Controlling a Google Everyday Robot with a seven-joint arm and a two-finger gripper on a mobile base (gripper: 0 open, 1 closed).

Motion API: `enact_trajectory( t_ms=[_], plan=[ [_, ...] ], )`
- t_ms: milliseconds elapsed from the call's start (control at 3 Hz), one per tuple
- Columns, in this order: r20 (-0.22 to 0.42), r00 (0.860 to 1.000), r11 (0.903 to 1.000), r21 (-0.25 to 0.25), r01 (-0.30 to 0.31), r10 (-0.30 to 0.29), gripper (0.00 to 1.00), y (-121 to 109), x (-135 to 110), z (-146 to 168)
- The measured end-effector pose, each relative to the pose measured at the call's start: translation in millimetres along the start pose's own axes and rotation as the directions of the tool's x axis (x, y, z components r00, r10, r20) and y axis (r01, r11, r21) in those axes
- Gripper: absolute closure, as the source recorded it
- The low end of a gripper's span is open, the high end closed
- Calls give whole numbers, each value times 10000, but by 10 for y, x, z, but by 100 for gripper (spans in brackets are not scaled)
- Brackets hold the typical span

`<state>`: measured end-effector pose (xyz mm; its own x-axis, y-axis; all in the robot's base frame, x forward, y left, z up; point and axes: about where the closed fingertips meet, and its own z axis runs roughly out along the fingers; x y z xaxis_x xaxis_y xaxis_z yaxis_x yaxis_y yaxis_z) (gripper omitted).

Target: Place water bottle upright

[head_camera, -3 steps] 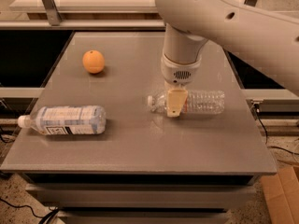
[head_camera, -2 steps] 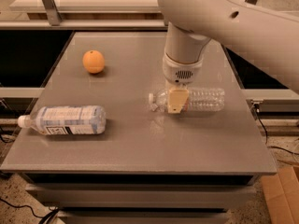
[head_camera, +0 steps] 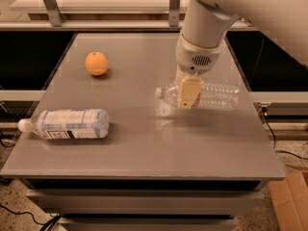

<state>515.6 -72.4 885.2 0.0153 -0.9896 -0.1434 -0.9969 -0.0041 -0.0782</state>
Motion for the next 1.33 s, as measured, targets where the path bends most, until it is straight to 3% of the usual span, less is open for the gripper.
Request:
enact_trajectory(
  t_ms=[333,667,1000,1333],
  plan=[
    [1235,9920,9985,-497,-216,276,100,-8,-10,-273],
    [2889,9553,9931,-1129,-316,633,100,-19,-97,-526],
    [4670,8791,9858,-1668,-186,956,100,-5,-243,-715],
    [5270,8444,9855,-1693,-67,963,100,-8,-393,-802]
  ],
)
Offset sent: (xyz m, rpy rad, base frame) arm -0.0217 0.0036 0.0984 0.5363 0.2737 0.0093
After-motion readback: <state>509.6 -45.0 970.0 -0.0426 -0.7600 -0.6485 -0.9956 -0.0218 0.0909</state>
